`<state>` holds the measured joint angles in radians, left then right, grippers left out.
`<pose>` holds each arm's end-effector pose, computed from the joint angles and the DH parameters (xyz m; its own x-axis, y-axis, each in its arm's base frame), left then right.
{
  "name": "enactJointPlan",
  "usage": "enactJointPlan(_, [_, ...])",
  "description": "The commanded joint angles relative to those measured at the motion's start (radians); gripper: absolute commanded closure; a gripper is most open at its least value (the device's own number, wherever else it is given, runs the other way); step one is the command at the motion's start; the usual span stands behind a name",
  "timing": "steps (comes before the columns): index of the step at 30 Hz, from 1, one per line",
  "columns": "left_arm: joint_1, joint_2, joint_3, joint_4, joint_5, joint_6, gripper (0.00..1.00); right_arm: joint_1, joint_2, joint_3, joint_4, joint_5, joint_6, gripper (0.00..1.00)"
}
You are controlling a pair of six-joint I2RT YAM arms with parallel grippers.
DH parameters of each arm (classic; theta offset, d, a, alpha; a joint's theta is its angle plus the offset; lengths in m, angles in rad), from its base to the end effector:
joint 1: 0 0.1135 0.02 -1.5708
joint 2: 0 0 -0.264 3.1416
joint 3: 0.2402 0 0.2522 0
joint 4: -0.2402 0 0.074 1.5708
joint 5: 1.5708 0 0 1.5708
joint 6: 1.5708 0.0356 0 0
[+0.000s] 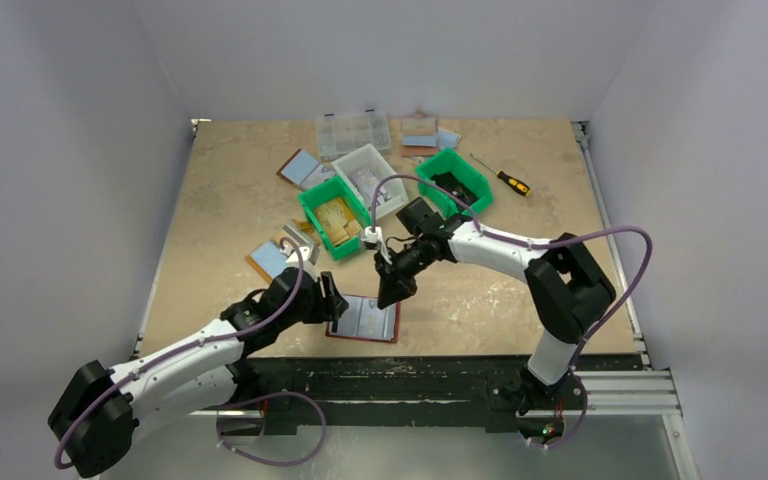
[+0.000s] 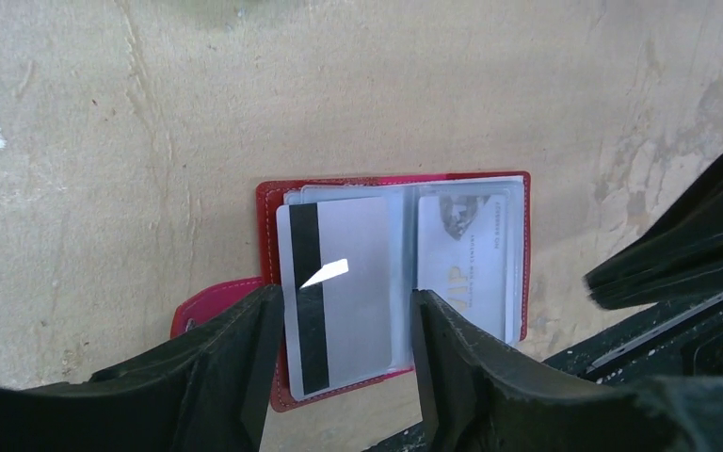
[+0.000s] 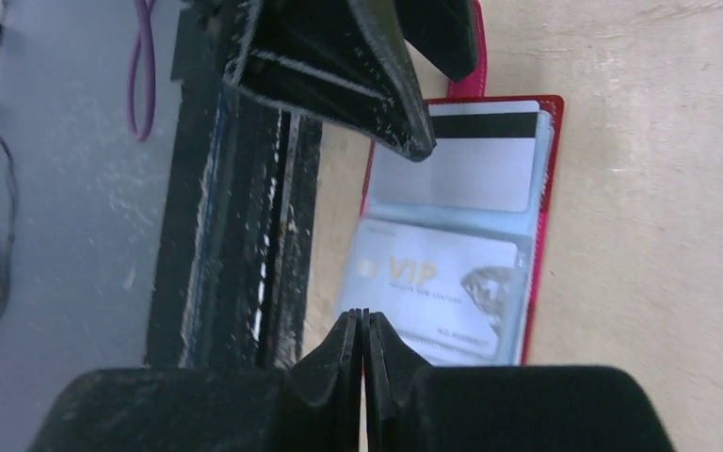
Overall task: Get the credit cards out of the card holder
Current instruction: Pick up the credit card from the card holder.
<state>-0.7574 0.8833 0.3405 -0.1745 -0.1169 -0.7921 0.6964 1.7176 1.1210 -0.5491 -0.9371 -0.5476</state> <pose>0.1305 -0.1176 0.1705 -0.7757 -0.2395 -0.5839 0.0944 0.8708 -0.4826 0.2380 0.2364 0.2000 -0.2662 -0.6244 -0.7343 -0.9058 -0.0984 0.4121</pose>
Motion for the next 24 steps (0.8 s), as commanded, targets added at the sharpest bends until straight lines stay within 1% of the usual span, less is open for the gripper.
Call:
enactJointPlan(1, [0.006,-0.052,-0.009,-0.006,-0.032,0.012,0.44,0.041,0.042,-0.035,0.31,-0.069,0.38,0.95])
enactJointPlan(3, [0.005,-0.052,-0.028,0.026,-0.004,0.014,0.43,0.061,0.063,-0.051,0.391,-0.042,0.476,0.99])
enactJointPlan(6, [0.005,-0.041,-0.061,0.08,0.012,0.002,0.43,0.086,0.081,-0.062,0.472,0.014,0.602,1.0])
enactJointPlan(9, [0.008,-0.009,-0.072,0.108,0.007,-0.003,0.43,0.103,0.112,-0.056,0.512,0.07,0.679,1.0])
enactJointPlan(13, [0.016,0.016,-0.075,0.13,0.011,-0.005,0.43,0.118,0.176,-0.022,0.501,0.096,0.704,1.0])
enactJointPlan(18, [0.023,0.018,-0.097,0.159,0.042,-0.018,0.43,0.147,0.214,0.001,0.457,0.237,0.68,1.0])
enactJointPlan(20, [0.025,0.018,-0.112,0.213,0.058,-0.028,0.43,0.155,0.223,0.007,0.447,0.287,0.678,1.0])
enactJointPlan(24, [0.026,0.026,-0.139,0.263,0.087,-0.048,0.44,0.172,0.25,0.027,0.441,0.345,0.679,1.0])
